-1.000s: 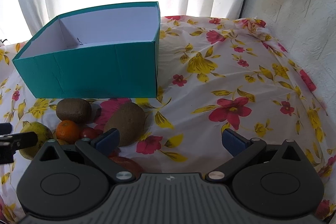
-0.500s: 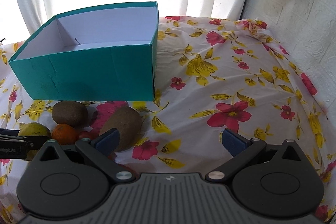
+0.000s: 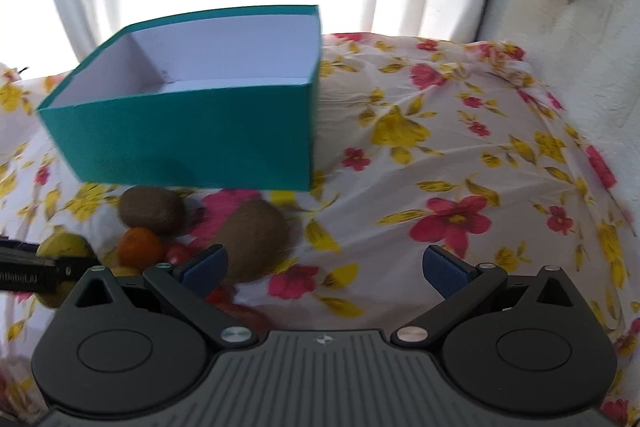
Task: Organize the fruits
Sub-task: 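Close the left tool on a yellow pear while the right tool grasps a red apple, then carry the pear into the teal box and open the left tool while the right tool holds the apple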
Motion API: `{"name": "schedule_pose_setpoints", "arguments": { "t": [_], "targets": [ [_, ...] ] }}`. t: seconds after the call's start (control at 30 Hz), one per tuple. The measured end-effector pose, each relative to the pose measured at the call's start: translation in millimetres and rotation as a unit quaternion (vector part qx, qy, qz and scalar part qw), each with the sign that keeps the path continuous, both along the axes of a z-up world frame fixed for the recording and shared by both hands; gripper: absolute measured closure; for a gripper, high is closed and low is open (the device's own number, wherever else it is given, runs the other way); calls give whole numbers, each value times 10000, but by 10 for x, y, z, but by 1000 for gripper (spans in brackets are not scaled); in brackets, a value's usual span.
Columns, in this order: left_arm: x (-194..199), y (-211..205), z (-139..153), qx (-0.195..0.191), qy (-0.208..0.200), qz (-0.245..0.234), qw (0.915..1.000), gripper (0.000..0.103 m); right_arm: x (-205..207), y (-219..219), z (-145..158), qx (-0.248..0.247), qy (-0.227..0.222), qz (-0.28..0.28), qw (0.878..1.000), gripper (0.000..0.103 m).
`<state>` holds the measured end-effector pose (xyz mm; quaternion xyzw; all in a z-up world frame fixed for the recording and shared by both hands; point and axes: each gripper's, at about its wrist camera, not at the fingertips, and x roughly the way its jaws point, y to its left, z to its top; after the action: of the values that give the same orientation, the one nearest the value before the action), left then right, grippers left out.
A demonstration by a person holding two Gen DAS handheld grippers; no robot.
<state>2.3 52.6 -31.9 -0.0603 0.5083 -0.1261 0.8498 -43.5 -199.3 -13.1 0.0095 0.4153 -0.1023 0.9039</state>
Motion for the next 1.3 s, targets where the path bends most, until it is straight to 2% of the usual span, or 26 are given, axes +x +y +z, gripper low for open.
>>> {"name": "schedule_pose_setpoints", "arguments": {
  "t": [0.3, 0.5, 0.63, 0.77, 1.03, 1.3],
  "targets": [
    [-143, 132, 207, -128, -207, 291, 9993, 37, -142, 229, -115, 356, 191, 676, 9969, 1],
    [-220, 146, 280, -146, -272, 301, 9991, 37, -131, 296, -296, 598, 435, 766, 9943, 12],
    [-237, 131, 322, -132, -315, 274, 9990, 37, -79, 307, -441, 656, 599, 731, 9934, 26],
    [-224, 112, 370, -144, -360, 242, 9990, 37, -52, 282, -496, 737, 620, 719, 9928, 30],
    [-139, 36, 523, -135, -491, 263, 9984, 37, -50, 258, -482, 689, 642, 826, 9921, 30],
    [139, -103, 929, 57, -1047, 403, 9937, 37, -59, 165, -153, 674, 84, 798, 9945, 30]
  ]
}}
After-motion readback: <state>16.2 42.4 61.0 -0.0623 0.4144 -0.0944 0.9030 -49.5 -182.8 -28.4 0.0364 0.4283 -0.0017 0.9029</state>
